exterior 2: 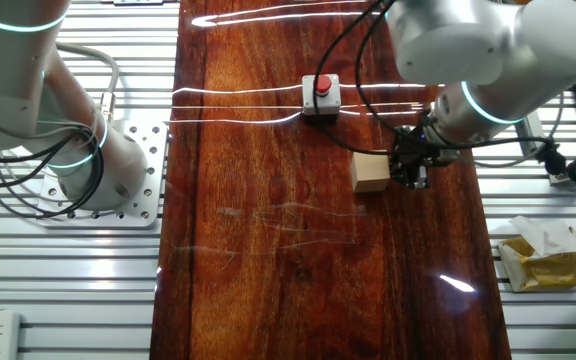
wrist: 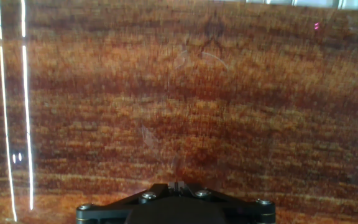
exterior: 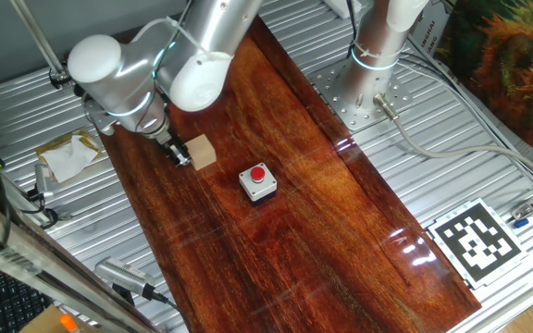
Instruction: Use the gripper to push the small block from left to right
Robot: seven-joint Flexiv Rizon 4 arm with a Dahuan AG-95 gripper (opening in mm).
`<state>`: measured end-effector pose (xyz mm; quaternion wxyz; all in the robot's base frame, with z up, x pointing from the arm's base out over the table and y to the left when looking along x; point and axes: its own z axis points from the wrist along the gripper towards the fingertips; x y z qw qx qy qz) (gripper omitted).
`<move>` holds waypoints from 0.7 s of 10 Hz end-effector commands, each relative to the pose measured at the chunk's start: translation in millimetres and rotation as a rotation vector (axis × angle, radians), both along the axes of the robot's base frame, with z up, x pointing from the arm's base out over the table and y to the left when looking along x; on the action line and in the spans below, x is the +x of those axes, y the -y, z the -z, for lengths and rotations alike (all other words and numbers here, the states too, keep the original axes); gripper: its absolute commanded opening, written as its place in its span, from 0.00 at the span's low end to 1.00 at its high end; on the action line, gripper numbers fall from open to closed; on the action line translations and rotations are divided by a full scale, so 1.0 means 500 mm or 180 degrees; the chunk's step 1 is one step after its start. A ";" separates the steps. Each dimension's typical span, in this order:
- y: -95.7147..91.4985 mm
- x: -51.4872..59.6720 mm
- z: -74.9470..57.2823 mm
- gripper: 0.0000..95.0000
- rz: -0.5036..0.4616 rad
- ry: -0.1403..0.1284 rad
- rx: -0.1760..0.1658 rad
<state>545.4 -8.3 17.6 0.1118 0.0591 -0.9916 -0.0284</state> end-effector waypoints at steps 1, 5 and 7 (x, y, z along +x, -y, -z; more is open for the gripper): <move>0.001 -0.007 0.000 0.00 -0.0001 0.0000 -0.0002; 0.001 -0.021 0.001 0.00 -0.0001 0.0006 -0.0012; 0.001 -0.022 0.000 0.00 -0.0003 0.0006 -0.0012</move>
